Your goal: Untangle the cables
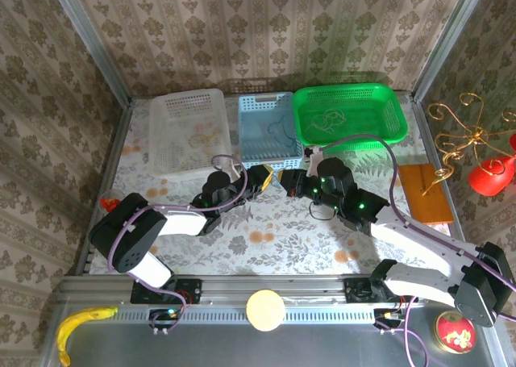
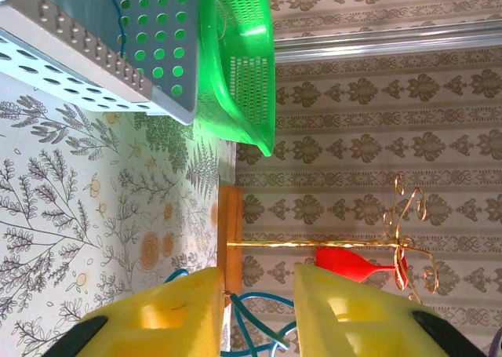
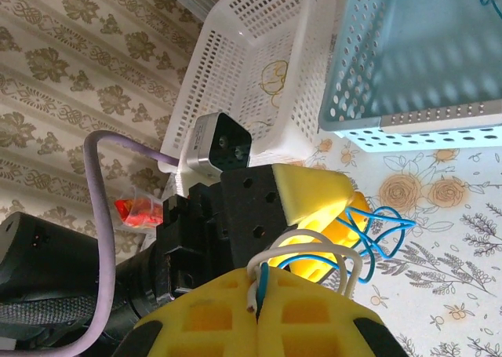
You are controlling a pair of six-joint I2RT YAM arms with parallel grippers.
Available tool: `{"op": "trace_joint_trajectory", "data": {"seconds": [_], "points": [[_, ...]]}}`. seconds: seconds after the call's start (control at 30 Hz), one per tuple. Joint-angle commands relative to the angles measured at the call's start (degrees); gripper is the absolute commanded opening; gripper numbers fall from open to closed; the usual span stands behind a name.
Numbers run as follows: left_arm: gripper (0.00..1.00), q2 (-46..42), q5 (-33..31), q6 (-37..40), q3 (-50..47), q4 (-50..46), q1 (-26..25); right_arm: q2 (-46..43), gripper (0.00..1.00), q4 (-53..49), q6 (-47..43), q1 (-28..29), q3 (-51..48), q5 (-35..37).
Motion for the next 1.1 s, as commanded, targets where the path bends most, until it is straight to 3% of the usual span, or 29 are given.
{"op": "trace_joint_trajectory", "data": {"seconds": [0.0,0.2,0.37,0.67,1.07], "points": [[0.27,0.1,-0.8,0.0,-0.7,2.2,0.5,-1.7,0.0,1.2,0.9,0.4,1.4,-0.2],[0.16,0.0,-0.9,0.0,-0.7,2.3,0.8,-2.3,0.0,0.9,0.9,0.6,1.3,0.1],[0.0,0.1,-0.7,0.2,-0.7,2.6,1.2,-2.8,0.0,0.6,0.8,0.6,0.8,0.5],[0.0,-3.5,0.5,2.6,-0.2,-0.8,2.0,-4.9,0.0,-1.4,-0.2,-0.6,-4.0,6.4],[0.0,-18.8,4.7,16.3,7.1,-23.0,4.8,-1.2,0.0,4.1,3.4,-3.9,-16.0,9.8]]}}
